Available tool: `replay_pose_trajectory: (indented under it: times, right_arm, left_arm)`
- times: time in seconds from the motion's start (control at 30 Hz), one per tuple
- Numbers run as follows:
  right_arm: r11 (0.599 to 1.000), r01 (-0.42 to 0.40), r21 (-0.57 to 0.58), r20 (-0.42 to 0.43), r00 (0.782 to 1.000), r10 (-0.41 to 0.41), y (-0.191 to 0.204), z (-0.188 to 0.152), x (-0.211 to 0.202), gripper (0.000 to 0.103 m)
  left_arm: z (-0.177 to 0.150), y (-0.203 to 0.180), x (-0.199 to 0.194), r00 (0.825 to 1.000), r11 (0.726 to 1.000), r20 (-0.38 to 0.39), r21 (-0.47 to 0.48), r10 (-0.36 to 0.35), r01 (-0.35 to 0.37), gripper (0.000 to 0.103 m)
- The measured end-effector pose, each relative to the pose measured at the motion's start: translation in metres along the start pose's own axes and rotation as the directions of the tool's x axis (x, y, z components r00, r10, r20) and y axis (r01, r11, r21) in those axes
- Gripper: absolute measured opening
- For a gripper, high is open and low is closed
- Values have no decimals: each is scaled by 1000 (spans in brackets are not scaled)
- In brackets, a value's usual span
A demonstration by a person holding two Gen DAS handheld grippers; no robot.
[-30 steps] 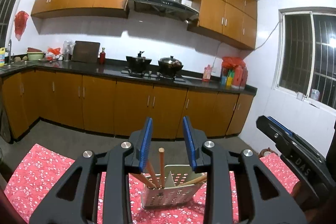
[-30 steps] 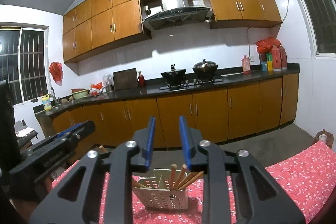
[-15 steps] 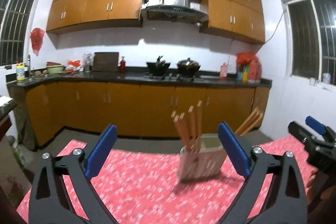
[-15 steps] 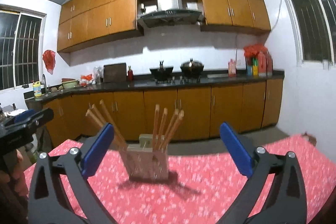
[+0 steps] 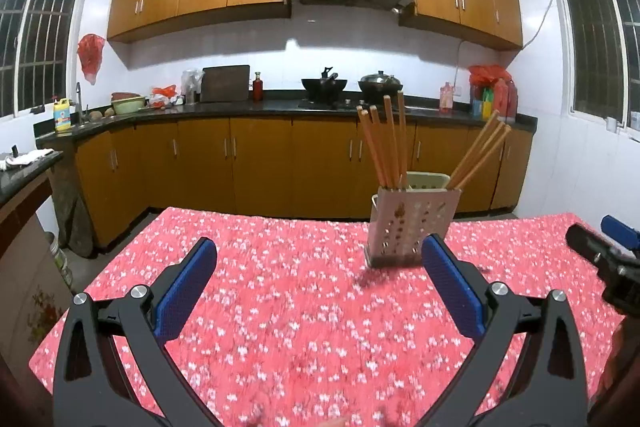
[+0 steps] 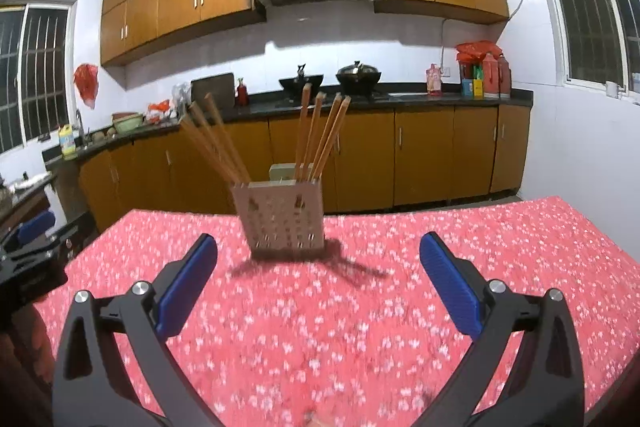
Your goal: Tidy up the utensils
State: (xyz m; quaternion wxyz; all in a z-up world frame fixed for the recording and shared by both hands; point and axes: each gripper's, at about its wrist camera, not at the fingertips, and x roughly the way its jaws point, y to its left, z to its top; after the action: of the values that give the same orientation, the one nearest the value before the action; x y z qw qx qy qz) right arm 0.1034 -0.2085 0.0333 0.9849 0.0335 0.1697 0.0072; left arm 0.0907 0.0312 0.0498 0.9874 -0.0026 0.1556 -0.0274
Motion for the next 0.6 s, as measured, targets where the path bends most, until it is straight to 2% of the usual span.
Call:
replay_pose_trajectory:
  times: [0.23, 0.6]
  right_arm:
    - [1000, 8, -25, -8, 1000, -9, 8, -27, -16, 99]
    - [998, 53, -16, -29, 998, -54, 1, -49, -27, 99]
  left_arm:
    - [-23, -8, -20, 1000, 998, 13, 53, 28, -28, 101]
    - [-44, -3, -35, 999, 998, 18, 41, 38, -38, 101]
